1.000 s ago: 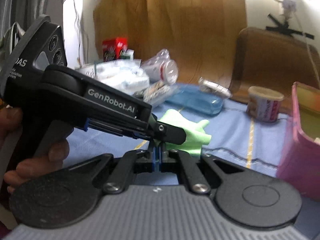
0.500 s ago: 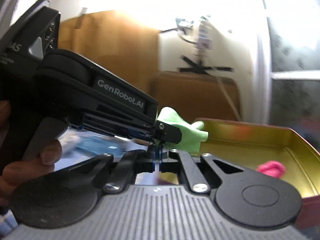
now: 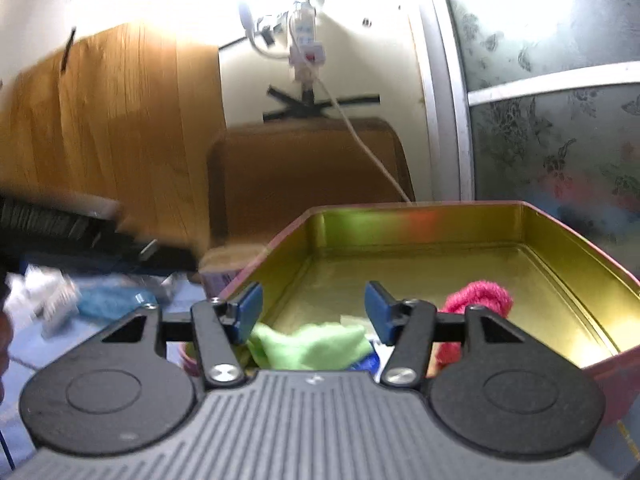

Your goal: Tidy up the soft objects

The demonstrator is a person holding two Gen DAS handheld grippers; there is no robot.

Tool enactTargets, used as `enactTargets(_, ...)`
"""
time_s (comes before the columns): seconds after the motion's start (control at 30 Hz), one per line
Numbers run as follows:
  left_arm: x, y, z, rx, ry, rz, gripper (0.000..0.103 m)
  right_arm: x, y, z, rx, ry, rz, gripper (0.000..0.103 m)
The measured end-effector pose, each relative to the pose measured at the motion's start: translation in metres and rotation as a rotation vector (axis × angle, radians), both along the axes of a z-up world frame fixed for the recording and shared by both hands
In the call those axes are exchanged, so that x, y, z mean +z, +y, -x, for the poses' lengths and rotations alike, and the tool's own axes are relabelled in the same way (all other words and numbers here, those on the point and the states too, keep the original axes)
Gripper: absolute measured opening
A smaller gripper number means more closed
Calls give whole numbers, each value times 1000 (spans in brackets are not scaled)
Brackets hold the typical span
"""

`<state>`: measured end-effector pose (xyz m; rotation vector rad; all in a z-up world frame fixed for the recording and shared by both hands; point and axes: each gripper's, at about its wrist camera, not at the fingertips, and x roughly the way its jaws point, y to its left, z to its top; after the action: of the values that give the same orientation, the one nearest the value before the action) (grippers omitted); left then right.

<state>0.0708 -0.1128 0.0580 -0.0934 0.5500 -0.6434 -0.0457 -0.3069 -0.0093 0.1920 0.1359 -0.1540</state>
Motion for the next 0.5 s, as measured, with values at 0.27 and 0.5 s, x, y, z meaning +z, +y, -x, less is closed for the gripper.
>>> enactTargets(0.27,-43,123,-16,379,54,-87,39,21,57,-28,287,23,-15,59)
enactTargets(0.5,-51,161,-15,437,43,49,40,16,106,-129,392,159,-94,92)
